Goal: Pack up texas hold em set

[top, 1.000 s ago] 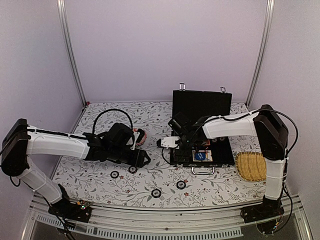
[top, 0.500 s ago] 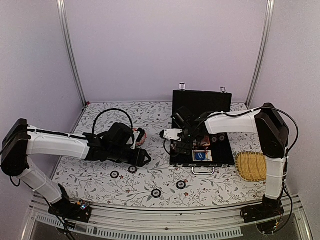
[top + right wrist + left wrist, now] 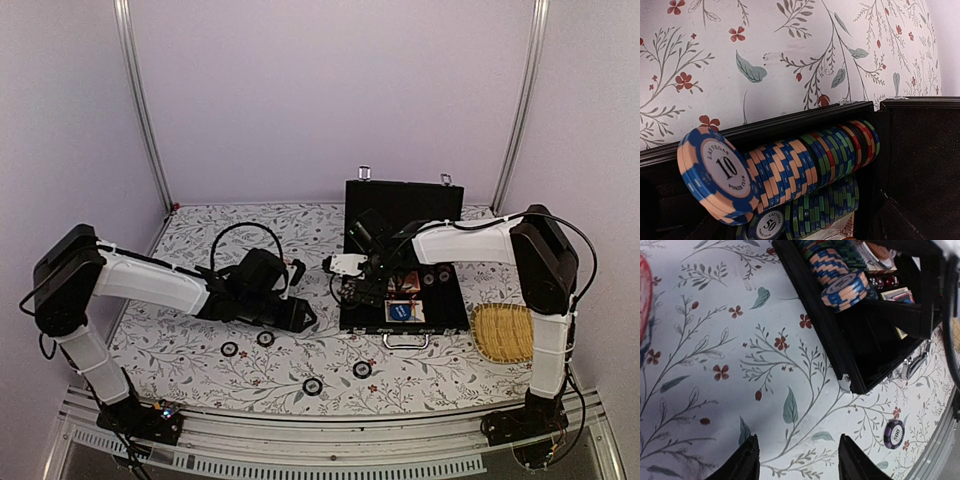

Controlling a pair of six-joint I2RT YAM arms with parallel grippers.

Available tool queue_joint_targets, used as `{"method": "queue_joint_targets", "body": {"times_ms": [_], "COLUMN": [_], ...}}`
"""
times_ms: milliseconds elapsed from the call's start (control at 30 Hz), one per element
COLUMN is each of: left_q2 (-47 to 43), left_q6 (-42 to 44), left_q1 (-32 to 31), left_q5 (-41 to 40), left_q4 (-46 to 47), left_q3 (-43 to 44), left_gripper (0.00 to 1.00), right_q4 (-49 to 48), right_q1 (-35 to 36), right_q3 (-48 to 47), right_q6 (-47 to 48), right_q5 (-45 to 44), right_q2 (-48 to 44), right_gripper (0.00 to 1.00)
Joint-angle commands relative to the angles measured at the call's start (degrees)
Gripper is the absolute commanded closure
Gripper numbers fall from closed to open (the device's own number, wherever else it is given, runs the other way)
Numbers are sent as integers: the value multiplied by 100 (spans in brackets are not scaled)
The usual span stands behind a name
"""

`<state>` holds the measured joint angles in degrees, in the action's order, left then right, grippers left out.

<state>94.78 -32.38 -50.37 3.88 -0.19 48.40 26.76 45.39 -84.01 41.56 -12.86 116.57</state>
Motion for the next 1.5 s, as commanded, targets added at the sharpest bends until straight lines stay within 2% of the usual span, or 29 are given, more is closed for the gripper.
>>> {"method": "queue_joint_targets", "body": {"times_ms": [0,333,767,900,1233,1467], "left_q2": [748,2010,2461,2405,1348,974], "left_q6": [-141,-561,-559,-541,-472,-409], "left_q1": [143,206,272,271,389,426], "left_q5": [309,68,544,550,332,245], "left_q4": [764,1166,1540,1635,1562,1434], "left_q3": [663,1651,1936,1879,1374,1171], "left_gripper": [47,58,60,61,61,60], "right_q4": [-36,-156,-180,-210,-174,-112], "right_q1": [-56,-55,-58,-52,-100,-92], "right_q3": [-19,77,147,148,65,-37], "right_q6": [-116,-173,-226,-279,-345,-429], "right_q5": [156,202,203,218,375,343], "right_q2": [110,-25,-150,-156,-320,-273], "right_gripper": [3,3,3,3,3,1]}}
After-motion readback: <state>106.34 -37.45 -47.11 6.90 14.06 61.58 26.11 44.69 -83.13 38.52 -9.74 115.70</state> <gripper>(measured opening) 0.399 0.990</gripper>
